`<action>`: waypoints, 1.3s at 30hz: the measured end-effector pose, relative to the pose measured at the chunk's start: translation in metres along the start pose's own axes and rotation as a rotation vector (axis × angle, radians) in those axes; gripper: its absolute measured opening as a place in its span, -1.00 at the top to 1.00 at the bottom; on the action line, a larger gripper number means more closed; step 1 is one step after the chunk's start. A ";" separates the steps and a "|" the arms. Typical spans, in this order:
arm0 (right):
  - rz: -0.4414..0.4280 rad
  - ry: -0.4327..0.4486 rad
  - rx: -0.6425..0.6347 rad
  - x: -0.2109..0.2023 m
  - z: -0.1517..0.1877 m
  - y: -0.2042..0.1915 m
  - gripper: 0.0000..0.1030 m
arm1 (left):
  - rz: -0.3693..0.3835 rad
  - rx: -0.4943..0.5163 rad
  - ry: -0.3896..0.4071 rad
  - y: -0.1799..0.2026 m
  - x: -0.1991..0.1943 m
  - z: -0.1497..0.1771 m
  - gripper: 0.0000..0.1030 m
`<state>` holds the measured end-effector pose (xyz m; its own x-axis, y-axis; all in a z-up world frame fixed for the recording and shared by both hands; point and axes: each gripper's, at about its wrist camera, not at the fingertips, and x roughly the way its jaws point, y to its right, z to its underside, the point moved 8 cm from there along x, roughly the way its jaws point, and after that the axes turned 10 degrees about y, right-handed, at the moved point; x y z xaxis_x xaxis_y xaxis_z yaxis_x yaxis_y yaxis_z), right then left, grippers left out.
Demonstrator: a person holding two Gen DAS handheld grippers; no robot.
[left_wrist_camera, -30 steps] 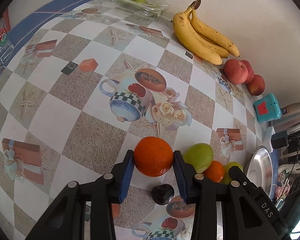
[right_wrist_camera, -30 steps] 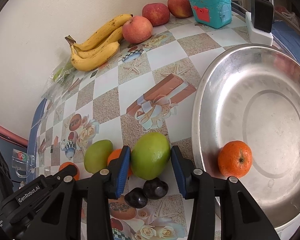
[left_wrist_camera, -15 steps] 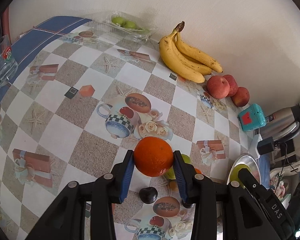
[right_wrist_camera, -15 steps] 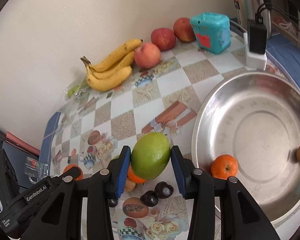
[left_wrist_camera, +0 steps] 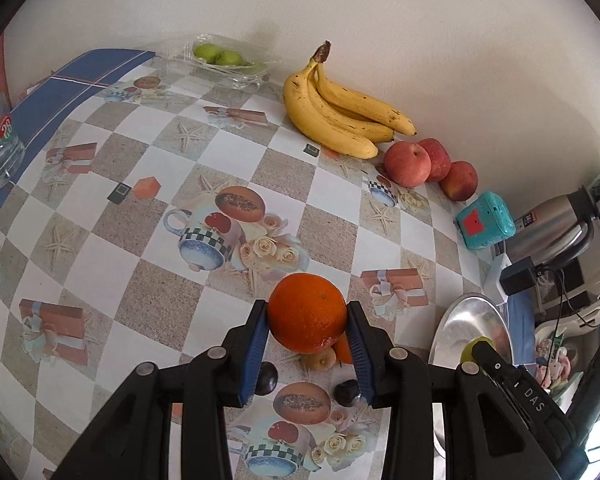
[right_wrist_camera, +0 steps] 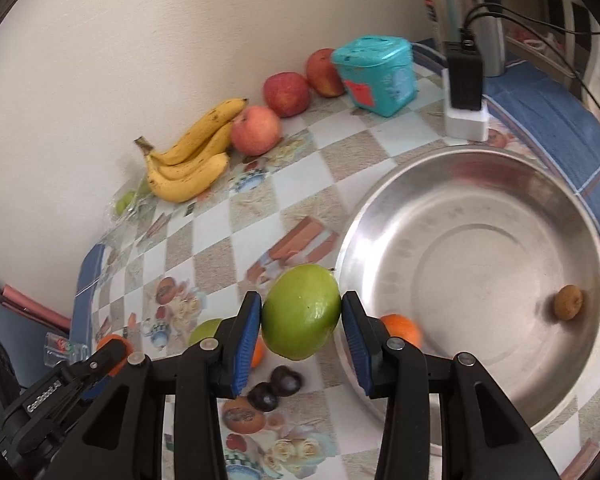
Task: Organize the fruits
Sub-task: 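Carry the orange and the green apple over the steel bowl with both tools, then open the left tool to drop the orange while the right tool releases the green apple into the bowl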
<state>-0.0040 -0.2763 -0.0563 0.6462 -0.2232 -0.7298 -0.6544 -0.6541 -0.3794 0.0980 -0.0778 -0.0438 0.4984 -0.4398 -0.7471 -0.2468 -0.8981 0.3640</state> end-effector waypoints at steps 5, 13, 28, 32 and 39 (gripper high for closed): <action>0.122 0.013 0.038 -0.007 -0.010 0.048 0.17 | 0.043 0.056 -0.026 0.033 0.004 0.015 0.20; 0.209 0.042 0.106 -0.024 -0.023 0.104 0.17 | 0.149 0.172 -0.076 0.100 0.009 0.049 0.20; 0.189 0.037 0.117 -0.036 -0.028 0.129 0.16 | 0.204 0.370 -0.180 0.169 0.033 0.122 0.20; 0.195 -0.004 0.118 -0.029 -0.020 0.132 0.16 | 0.200 0.396 -0.211 0.174 0.039 0.135 0.20; 0.206 -0.061 0.116 -0.020 -0.009 0.137 0.16 | 0.174 0.440 -0.251 0.179 0.047 0.154 0.19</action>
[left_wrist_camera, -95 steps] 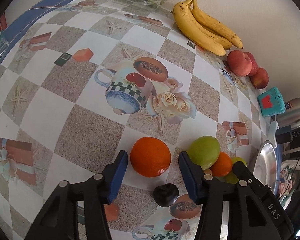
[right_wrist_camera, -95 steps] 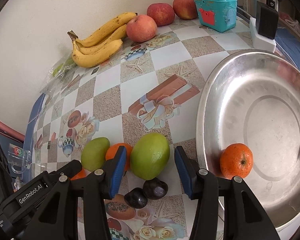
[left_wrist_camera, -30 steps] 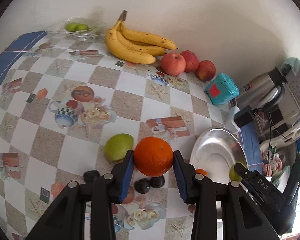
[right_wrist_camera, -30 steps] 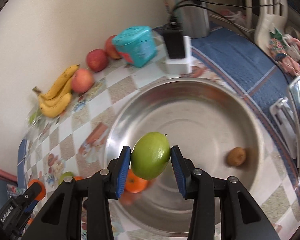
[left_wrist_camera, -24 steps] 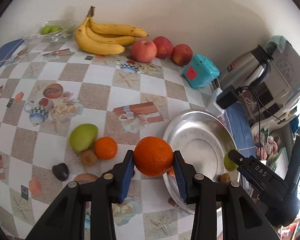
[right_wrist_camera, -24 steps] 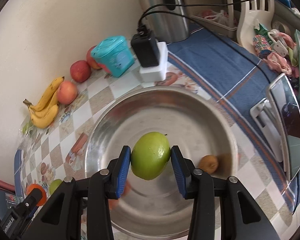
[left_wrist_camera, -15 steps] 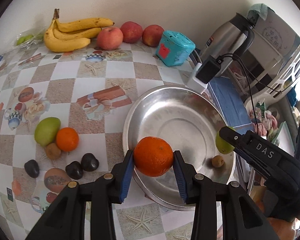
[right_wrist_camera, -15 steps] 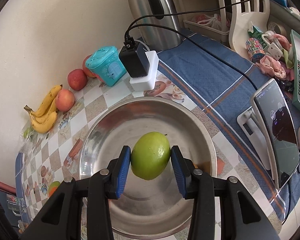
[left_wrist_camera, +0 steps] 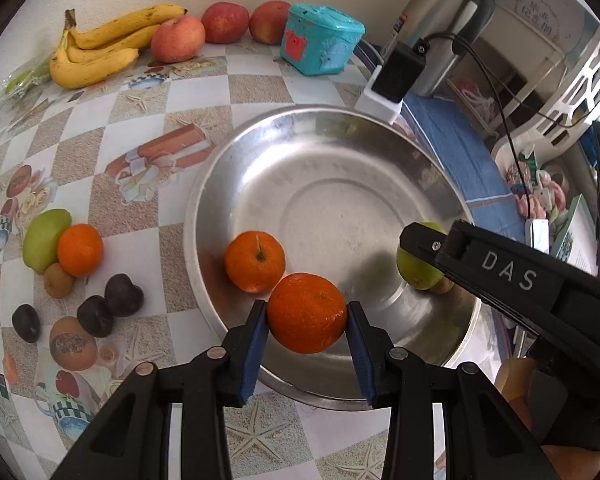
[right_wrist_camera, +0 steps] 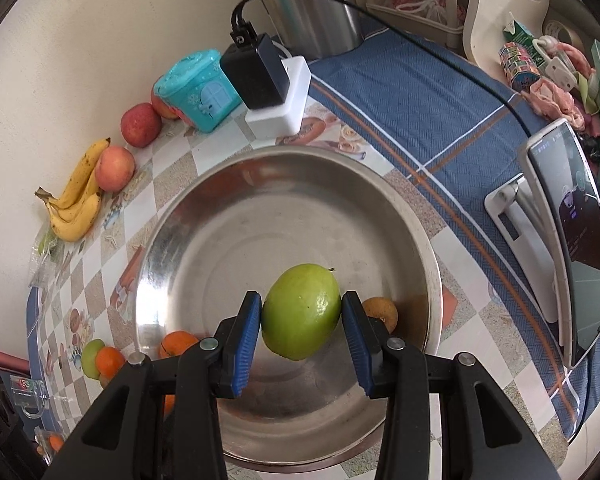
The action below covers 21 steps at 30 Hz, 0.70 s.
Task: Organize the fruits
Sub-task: 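Open the left tool to drop the orange while the right tool releases the green apple into the bowl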
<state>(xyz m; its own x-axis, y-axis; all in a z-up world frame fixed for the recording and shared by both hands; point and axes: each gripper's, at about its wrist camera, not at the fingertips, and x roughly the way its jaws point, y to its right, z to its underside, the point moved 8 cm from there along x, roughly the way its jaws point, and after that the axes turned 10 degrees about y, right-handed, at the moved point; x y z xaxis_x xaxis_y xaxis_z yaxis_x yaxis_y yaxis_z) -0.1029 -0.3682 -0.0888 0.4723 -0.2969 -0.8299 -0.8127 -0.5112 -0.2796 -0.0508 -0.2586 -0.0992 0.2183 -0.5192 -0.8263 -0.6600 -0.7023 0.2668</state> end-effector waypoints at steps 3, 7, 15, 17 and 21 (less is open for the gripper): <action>0.003 -0.015 -0.003 0.002 0.002 0.000 0.16 | -0.014 0.006 -0.014 0.001 0.002 0.003 0.19; 0.003 -0.030 -0.006 0.004 0.005 0.000 0.15 | -0.020 0.009 -0.017 -0.001 0.003 0.004 0.18; -0.004 -0.025 0.001 0.004 0.002 0.000 0.15 | -0.006 0.017 -0.010 0.000 -0.002 0.000 0.01; -0.010 -0.016 0.001 0.002 0.001 -0.001 0.15 | 0.000 0.016 -0.007 0.000 -0.004 0.000 0.00; -0.012 -0.003 0.001 -0.002 -0.002 -0.002 0.15 | 0.010 0.002 0.001 -0.002 -0.011 -0.005 -0.01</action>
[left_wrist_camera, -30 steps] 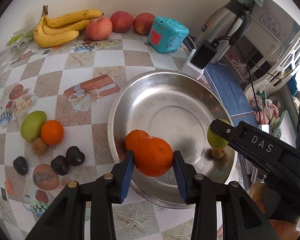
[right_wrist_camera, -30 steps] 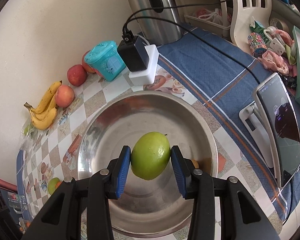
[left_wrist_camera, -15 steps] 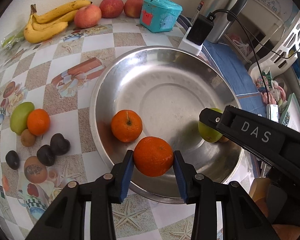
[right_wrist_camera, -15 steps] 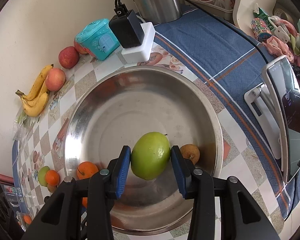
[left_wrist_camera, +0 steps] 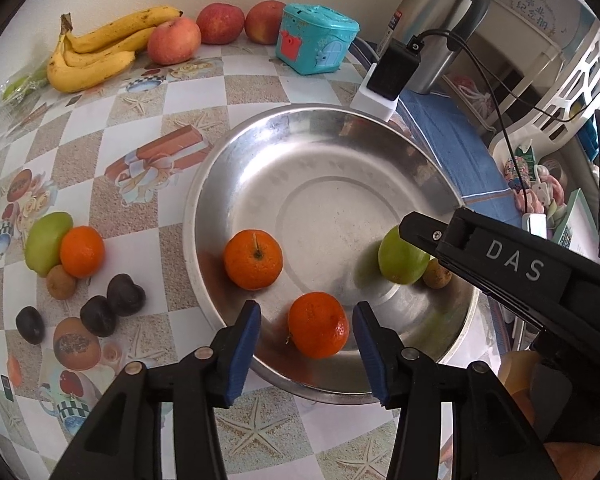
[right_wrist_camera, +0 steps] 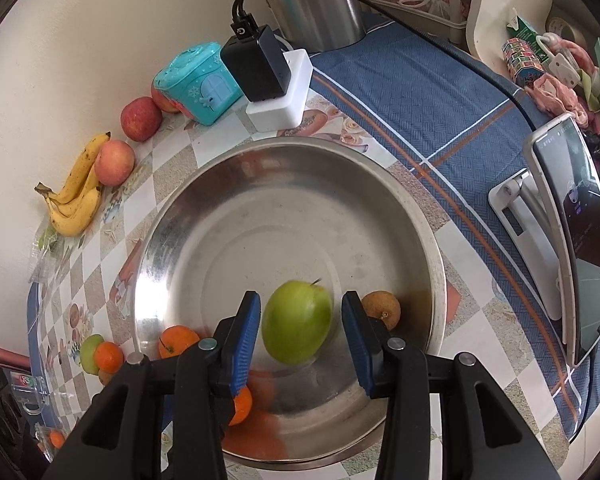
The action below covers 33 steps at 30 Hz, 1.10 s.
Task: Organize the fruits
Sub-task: 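Open the left tool to drop the orange while the right tool releases the green apple into the bowl, then move both open tools back to the remaining fruit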
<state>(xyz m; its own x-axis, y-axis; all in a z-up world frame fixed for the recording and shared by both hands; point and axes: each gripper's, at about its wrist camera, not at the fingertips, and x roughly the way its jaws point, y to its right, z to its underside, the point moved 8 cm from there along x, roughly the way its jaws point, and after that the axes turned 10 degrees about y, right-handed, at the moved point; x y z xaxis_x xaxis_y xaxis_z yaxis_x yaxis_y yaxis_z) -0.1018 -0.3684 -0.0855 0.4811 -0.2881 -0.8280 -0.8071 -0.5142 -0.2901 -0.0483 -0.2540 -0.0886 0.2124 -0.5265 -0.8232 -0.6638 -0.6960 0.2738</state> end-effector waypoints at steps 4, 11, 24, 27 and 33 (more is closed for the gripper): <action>-0.005 0.021 -0.011 -0.006 -0.004 -0.003 0.15 | -0.010 -0.038 0.017 -0.012 -0.009 -0.007 -0.01; 0.000 0.038 -0.062 -0.014 -0.004 -0.014 0.16 | -0.118 -0.119 0.063 -0.057 -0.025 -0.021 -0.01; -0.022 0.046 -0.252 -0.034 0.021 -0.066 0.16 | -0.257 -0.196 0.167 -0.128 -0.068 -0.036 0.00; -0.024 0.049 -0.270 -0.038 0.025 -0.071 0.16 | -0.255 -0.207 0.177 -0.133 -0.075 -0.035 -0.01; -0.029 0.070 -0.312 -0.047 0.028 -0.083 0.16 | -0.251 -0.202 0.184 -0.134 -0.082 -0.033 -0.01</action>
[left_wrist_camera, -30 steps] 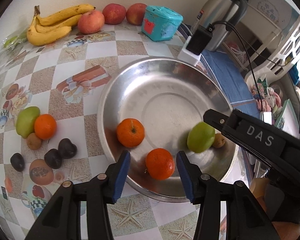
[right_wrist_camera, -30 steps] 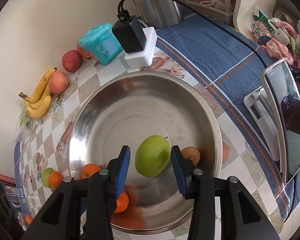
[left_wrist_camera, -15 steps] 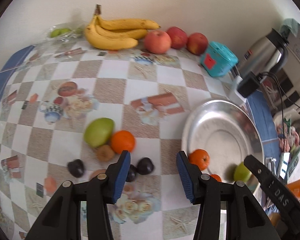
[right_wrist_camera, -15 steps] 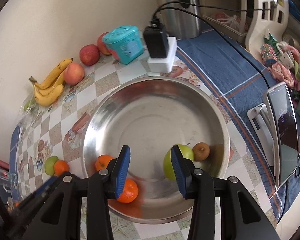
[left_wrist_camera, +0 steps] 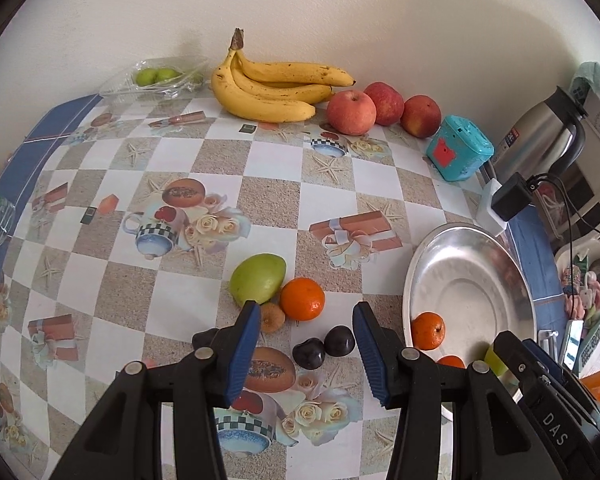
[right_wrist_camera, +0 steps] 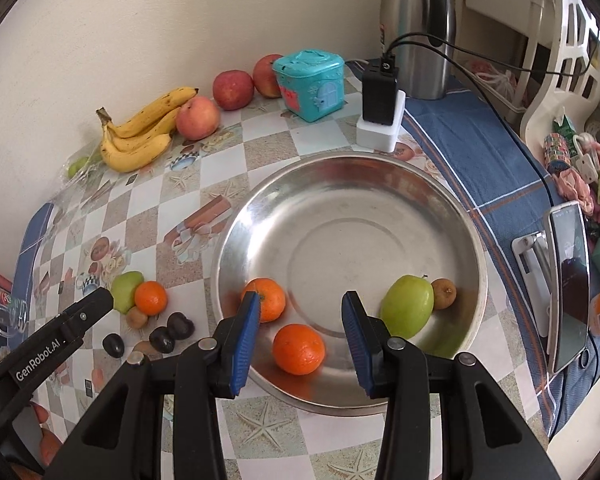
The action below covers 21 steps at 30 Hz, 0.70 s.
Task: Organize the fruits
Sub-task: 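Move both open tools back to the remaining fruit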
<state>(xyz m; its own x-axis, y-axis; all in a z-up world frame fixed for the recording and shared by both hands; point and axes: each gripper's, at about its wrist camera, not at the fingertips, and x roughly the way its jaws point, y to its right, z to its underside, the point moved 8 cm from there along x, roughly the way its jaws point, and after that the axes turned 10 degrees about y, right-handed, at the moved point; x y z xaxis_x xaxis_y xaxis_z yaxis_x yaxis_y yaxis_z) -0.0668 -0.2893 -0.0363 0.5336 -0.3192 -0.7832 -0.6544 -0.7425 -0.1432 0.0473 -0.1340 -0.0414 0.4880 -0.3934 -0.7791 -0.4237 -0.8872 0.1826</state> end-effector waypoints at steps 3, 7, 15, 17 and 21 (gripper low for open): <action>0.002 0.012 -0.009 -0.002 -0.002 -0.003 0.16 | -0.001 0.002 0.003 -0.001 0.000 0.000 -0.02; 0.004 0.016 -0.012 0.003 -0.001 -0.003 -0.25 | -0.017 -0.033 0.002 -0.009 0.003 0.001 -0.52; 0.017 0.005 0.000 0.012 0.003 0.002 -0.61 | -0.079 -0.050 0.019 -0.026 0.006 0.001 -1.00; 0.017 0.012 -0.003 0.012 0.002 0.002 -0.62 | -0.090 -0.041 0.018 -0.028 0.007 0.002 -1.00; 0.028 0.031 -0.013 0.011 0.001 0.002 -0.87 | -0.098 -0.034 0.016 -0.029 0.008 0.003 -1.00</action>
<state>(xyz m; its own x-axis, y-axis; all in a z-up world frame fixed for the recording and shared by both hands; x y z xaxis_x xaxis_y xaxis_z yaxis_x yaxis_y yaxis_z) -0.0627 -0.2941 -0.0460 0.5316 -0.3575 -0.7679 -0.6622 -0.7407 -0.1136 0.0616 -0.1105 -0.0552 0.5379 -0.3082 -0.7846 -0.3473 -0.9291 0.1268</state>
